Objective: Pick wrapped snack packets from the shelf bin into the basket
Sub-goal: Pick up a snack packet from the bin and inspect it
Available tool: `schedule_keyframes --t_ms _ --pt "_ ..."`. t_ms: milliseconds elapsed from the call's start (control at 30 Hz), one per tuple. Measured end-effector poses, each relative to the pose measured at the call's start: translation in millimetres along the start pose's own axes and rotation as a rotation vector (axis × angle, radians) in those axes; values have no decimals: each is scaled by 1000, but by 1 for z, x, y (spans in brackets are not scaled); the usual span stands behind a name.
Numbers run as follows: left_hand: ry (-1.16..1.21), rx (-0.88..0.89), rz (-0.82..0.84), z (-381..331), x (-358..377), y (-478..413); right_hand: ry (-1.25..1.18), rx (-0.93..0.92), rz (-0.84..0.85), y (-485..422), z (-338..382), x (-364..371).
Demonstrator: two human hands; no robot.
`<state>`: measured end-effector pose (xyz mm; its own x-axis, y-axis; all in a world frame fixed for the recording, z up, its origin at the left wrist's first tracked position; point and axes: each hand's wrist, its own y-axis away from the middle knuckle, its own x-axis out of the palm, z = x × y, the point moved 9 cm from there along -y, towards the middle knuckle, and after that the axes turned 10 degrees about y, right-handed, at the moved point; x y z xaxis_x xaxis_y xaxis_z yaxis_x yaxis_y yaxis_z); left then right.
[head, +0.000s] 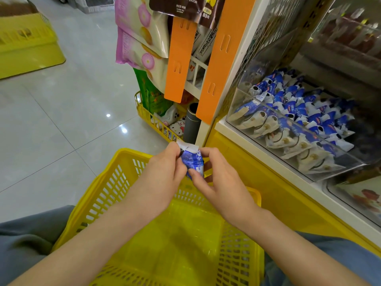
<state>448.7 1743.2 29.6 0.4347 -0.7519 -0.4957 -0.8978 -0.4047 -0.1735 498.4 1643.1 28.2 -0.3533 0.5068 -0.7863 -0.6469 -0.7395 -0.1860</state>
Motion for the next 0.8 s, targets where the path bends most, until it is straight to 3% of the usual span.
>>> schedule_keyframes --t_ms 200,333,500,667,800 --pt "-14 -49 -84 6 -6 -3 -259 83 4 -7 -3 9" --pt "168 -133 -126 15 -2 -1 -205 53 10 -5 -6 14" --pt "227 -137 -89 21 12 2 -179 52 22 -2 -11 14" --pt "202 -70 -83 19 5 -5 -318 95 15 -5 -10 11" --pt "379 -113 -70 17 3 -5 -491 105 38 -9 -6 4"
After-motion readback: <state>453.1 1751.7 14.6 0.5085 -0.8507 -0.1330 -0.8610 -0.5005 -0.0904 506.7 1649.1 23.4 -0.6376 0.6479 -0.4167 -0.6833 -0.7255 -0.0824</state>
